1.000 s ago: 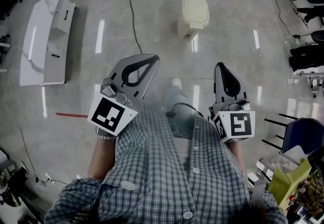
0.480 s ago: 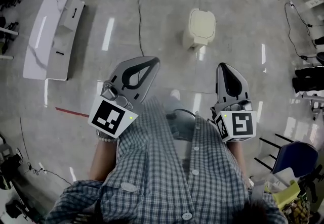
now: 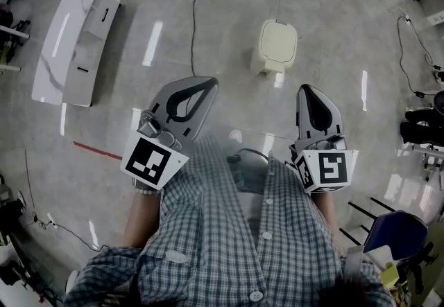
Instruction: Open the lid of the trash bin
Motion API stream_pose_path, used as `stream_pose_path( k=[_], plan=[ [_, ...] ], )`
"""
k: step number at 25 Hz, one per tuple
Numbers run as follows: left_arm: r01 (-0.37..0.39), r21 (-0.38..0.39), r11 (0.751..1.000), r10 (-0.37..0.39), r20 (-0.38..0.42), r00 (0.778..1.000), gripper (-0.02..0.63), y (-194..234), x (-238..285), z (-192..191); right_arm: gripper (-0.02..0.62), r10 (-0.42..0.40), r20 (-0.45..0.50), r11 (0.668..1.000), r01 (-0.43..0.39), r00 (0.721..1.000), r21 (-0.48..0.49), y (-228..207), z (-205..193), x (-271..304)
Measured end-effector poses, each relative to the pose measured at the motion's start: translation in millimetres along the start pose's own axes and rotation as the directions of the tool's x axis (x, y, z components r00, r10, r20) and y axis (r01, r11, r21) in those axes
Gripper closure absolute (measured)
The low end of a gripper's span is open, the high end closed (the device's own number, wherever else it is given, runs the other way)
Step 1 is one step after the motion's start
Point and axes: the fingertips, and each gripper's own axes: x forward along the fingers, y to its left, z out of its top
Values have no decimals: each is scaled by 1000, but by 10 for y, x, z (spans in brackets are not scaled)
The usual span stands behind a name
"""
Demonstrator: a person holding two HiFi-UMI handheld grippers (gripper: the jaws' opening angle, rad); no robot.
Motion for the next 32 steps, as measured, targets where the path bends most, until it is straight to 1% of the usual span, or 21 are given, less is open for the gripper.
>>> stream_pose_path(
  k=[7,11,15,18,26,32],
  plan=[
    [-21,-1,1000,21,-17,1000,601,23,132,3,578,27,-13,1000,-27,1000,12,-93,-47,92],
    [-19,-1,1000,19,-23,1000,601,21,181,13,578,26,-21,999,-26,999,23,-143,-81,127],
    [-17,-9,1000,16,-38,999,601,105,221,-26,578,26,-34,999,-26,999,26,-145,-109,193],
    [-3,-17,1000,2,-33,999,601,193,305,-33,578,12,-41,1000,-11,999,28,-193,-113,275],
    [47,-21,999,-47,-23,999,601,623,594,-14,578,-35,-58,999,36,998,17,-300,-11,671],
    [78,-22,997,-79,-22,997,601,1095,748,-12,578,-55,-61,998,57,997,25,-246,90,1122]
  ],
)
